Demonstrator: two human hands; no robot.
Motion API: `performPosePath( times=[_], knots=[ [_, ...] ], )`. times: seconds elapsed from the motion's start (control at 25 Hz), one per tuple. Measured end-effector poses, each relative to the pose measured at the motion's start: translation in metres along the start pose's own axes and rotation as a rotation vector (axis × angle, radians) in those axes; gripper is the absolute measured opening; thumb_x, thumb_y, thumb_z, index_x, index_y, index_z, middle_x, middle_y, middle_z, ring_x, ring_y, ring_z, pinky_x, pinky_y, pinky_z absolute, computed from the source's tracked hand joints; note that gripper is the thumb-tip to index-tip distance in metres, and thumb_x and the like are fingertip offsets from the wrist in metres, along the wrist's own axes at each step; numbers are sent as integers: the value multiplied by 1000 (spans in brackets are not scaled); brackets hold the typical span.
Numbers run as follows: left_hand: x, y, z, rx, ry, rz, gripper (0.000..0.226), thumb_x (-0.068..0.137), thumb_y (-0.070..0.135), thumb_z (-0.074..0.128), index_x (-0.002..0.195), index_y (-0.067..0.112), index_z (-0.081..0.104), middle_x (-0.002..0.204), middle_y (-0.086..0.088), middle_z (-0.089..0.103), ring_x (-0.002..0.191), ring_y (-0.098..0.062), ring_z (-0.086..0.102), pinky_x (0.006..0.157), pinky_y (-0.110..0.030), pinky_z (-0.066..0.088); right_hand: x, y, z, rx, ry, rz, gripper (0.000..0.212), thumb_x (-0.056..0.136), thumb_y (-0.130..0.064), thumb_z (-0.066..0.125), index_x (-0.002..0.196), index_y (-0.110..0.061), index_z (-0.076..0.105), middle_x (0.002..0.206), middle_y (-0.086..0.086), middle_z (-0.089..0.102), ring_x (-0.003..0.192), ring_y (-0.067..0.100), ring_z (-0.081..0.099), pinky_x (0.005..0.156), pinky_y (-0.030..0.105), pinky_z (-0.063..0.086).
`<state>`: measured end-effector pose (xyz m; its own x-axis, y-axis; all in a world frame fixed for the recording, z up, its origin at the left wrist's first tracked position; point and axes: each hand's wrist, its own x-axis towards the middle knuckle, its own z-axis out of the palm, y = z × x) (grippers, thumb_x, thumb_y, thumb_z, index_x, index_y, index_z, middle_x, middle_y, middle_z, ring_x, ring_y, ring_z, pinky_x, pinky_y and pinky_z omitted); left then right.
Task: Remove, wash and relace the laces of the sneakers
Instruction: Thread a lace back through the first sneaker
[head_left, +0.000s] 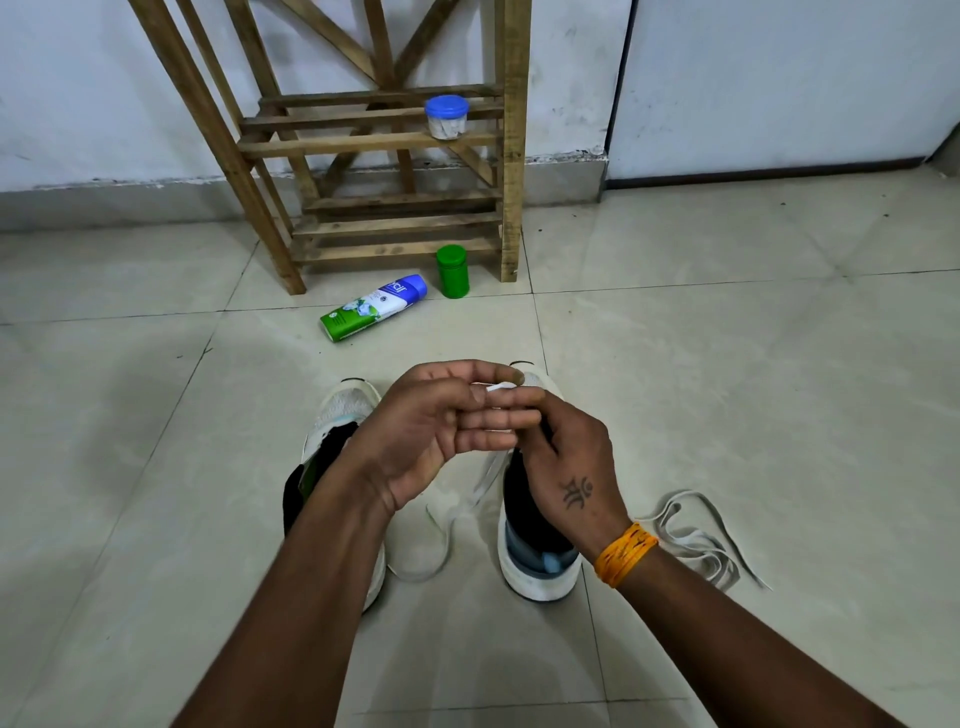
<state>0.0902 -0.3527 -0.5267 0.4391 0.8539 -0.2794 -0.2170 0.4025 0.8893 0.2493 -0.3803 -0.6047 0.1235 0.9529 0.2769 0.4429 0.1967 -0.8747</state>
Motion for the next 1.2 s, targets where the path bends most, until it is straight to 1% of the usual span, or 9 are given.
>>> performPosePath(
  times=[0.12,0.28,0.4,0.52,0.6,0.72,0.8,1.04,1.2],
  knots=[
    [6,-9,1,115,133,49,17,100,5,58,113,-3,65,105,-21,77,94,-31,77,67,-27,63,-7,1,3,-9,12,43,18,103,-19,56,97,-27,71,64,-3,60,58,15,54,59,40,47],
    [14,-21,1,348,332,177,8,94,9,71,96,1,73,80,-10,76,61,-20,69,54,-27,55,-13,-1,0,48,91,138,15,95,-18,68,106,-28,68,62,-5,58,60,13,56,61,28,46],
    [19,-31,1,516,439,202,6,89,10,75,83,10,77,72,-4,71,53,-17,63,48,-28,49,-19,13,-7,17,206,239,16,93,-20,69,104,-31,66,67,-8,61,62,13,58,64,30,48],
    [26,-46,14,500,498,179,9,87,4,70,80,9,74,72,-10,73,52,-21,68,50,-29,52,-27,31,-11,-91,266,304,15,88,-23,70,99,-32,66,70,-8,63,65,10,60,67,34,51],
    [30,-60,26,538,520,163,13,87,4,68,79,13,74,67,-7,73,53,-21,70,54,-32,57,-31,40,-11,-179,252,285,14,86,-28,74,97,-30,67,75,-9,63,71,10,61,69,33,50],
    [34,-84,34,698,519,105,17,84,11,64,71,20,72,60,-1,71,54,-20,71,60,-40,63,-33,46,-11,-281,199,222,11,85,-29,76,94,-26,71,83,-11,65,78,8,61,70,28,46],
    [36,-96,36,830,515,97,15,79,20,62,67,19,70,56,3,68,54,-17,69,61,-40,62,-32,49,-11,-325,181,181,2,88,-24,73,89,-24,72,82,-10,65,76,11,61,70,31,48],
    [43,-105,40,1192,562,150,16,81,22,61,68,14,66,64,-1,66,65,-20,63,64,-40,55,-28,56,-13,-261,113,238,10,91,-18,66,90,-20,75,87,-8,72,81,15,65,75,36,52],
    [50,-105,36,1073,546,109,13,81,20,63,71,17,70,69,3,70,71,-16,66,67,-34,54,-23,55,-14,-195,77,327,17,92,-14,62,95,-17,77,90,-4,75,87,16,67,79,33,52]
  ],
)
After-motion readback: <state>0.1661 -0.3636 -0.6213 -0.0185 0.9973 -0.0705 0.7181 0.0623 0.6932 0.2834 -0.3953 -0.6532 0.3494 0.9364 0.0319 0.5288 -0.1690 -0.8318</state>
